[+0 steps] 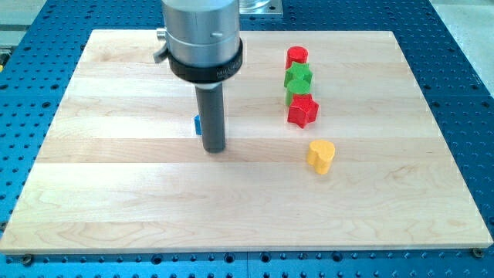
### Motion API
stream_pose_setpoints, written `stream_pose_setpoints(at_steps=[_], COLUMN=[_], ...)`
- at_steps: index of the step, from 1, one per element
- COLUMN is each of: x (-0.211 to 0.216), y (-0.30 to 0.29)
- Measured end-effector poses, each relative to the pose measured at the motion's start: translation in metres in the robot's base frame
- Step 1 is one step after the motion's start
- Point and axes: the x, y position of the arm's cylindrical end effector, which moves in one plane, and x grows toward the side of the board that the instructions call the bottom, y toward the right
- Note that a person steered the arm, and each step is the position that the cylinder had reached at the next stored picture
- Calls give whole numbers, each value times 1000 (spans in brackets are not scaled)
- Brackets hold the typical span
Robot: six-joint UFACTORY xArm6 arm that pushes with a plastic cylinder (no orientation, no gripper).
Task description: Slide the blue triangle below the blue cube
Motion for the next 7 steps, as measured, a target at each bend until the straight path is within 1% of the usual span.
stream_pose_setpoints(at_steps=[1,2,3,4,5,6,7], x=[-51,-49,-14,-9,-9,-30,-36], y=[0,0,-23,-68,-68,-48,-42])
